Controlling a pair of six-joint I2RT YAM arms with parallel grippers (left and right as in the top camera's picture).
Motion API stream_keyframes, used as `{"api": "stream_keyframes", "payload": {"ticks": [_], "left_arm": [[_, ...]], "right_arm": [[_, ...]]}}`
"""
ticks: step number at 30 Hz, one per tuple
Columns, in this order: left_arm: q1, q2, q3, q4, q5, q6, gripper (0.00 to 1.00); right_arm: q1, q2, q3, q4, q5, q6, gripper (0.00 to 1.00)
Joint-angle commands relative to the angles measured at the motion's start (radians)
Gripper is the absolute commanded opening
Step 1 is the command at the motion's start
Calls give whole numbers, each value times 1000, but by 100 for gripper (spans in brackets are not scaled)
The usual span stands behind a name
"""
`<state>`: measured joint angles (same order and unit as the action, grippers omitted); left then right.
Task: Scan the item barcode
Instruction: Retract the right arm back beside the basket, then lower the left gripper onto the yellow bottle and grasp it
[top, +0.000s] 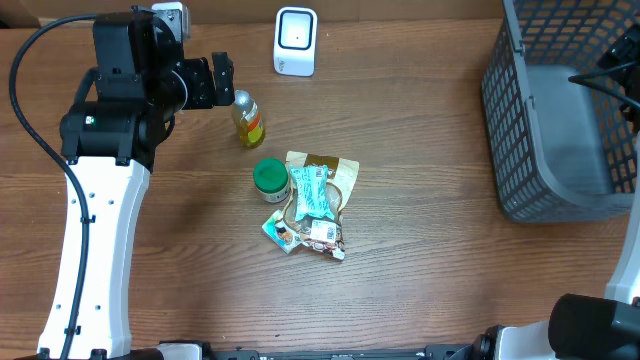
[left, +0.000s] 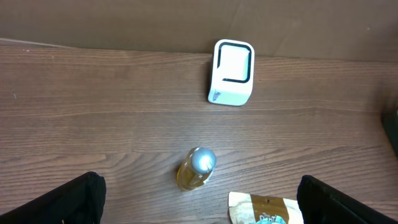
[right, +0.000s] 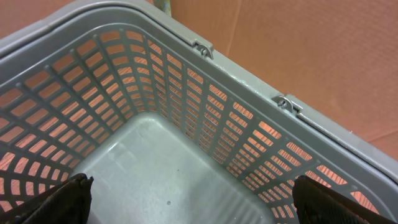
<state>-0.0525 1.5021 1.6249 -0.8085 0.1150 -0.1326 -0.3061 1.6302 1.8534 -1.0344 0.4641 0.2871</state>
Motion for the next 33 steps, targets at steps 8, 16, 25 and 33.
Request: {"api": "stream_keyframes", "payload": {"ticks": [8, 16, 25, 33], "left_arm": [[-7, 2, 0, -2, -15, -13, 100], [-20, 48, -48, -62, 13, -13, 91], [-24, 200, -72, -59, 63, -4, 95], [-63, 346, -72, 47, 69, 129, 87]], "right_arm": [[0, -1, 5, 3, 14, -4, 100], [0, -1, 5, 3, 14, -4, 100], [0, -1, 5, 3, 14, -4, 100], [0, -1, 5, 3, 14, -4, 100]]}}
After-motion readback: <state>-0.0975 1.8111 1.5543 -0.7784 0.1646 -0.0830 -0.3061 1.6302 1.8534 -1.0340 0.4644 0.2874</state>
